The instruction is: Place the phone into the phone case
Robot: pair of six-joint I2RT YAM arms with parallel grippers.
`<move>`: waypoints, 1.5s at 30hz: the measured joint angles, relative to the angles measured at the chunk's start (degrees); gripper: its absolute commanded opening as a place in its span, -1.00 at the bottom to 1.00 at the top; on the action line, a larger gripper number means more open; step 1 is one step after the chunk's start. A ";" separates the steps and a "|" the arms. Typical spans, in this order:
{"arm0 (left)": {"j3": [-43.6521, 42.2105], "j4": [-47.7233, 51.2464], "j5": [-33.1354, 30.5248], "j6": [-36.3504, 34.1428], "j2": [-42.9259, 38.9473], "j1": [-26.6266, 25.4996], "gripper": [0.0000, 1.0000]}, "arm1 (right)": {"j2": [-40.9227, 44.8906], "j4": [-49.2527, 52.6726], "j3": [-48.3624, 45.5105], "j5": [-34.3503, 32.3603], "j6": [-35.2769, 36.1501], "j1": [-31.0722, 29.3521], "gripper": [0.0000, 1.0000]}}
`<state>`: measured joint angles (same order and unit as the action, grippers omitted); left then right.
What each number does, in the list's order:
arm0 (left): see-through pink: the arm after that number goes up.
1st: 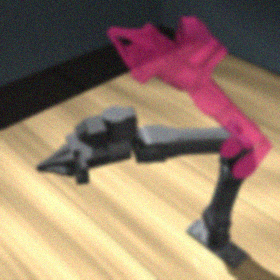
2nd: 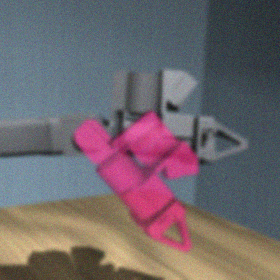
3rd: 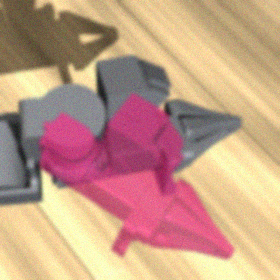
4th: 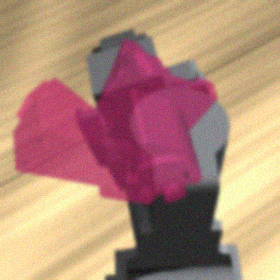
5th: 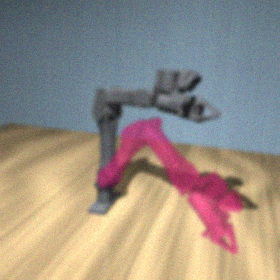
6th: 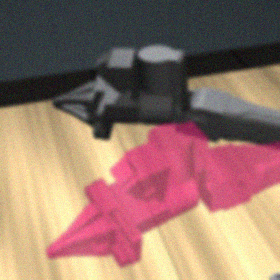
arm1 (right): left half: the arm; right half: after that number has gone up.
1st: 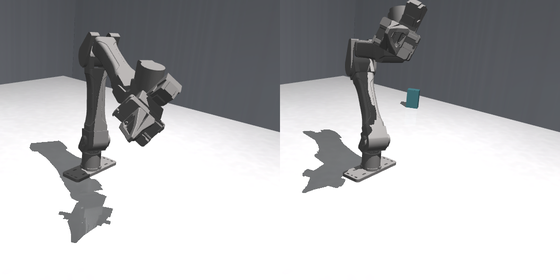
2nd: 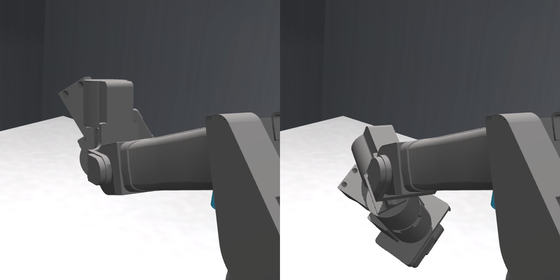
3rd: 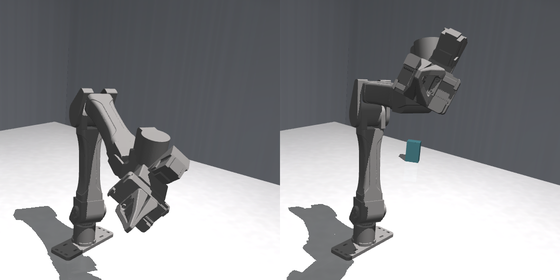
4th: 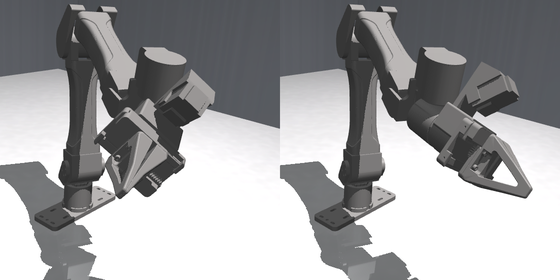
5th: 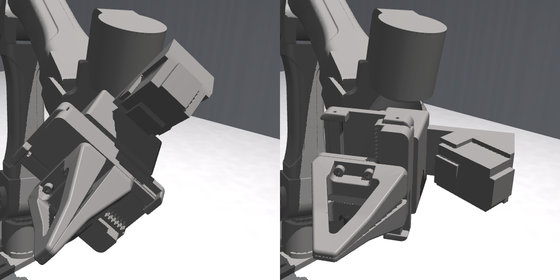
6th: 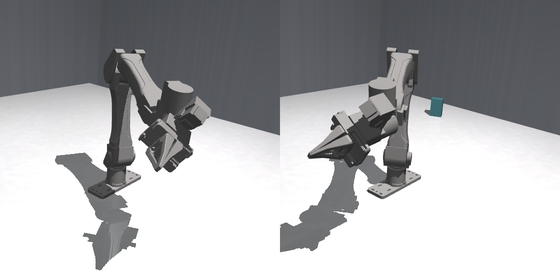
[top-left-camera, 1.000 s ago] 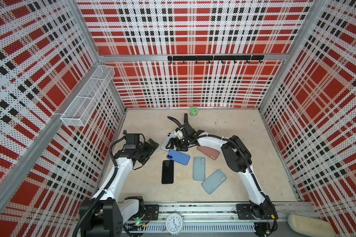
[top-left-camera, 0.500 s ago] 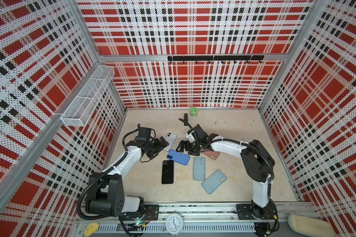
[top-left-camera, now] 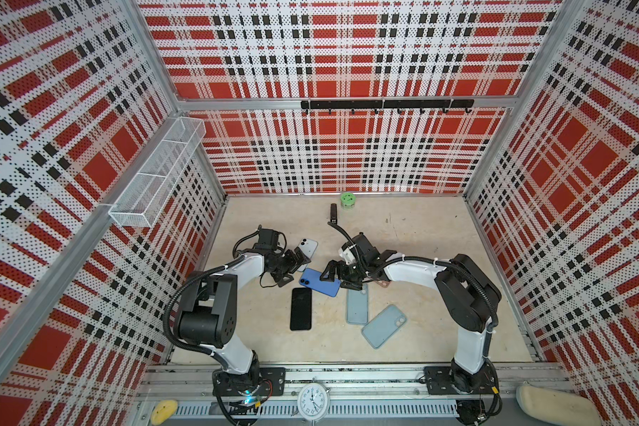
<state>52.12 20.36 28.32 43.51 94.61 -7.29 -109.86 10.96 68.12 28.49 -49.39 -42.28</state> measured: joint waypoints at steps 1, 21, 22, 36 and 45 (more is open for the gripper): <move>0.37 -0.35 0.02 0.00 0.33 -0.20 0.94 | -0.20 -0.20 0.00 0.28 -0.15 0.11 1.00; 4.83 -1.53 -0.07 -0.31 6.80 -3.17 0.74 | -2.80 -5.77 -1.49 4.48 -3.10 2.32 1.00; 4.83 -1.53 -0.09 -0.31 6.82 -3.19 0.73 | -2.91 -5.92 -1.49 4.70 -3.23 2.47 1.00; 3.98 -2.62 -1.25 0.42 6.25 -4.24 0.74 | -7.76 -6.93 4.83 5.66 -4.17 6.95 1.00; 0.50 -7.13 -0.44 3.69 4.50 -4.52 0.75 | -9.35 -7.02 7.19 4.11 -2.45 8.15 1.00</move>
<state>52.62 13.23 27.88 47.20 99.11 -11.81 -119.22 3.95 75.31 32.60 -51.83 -34.13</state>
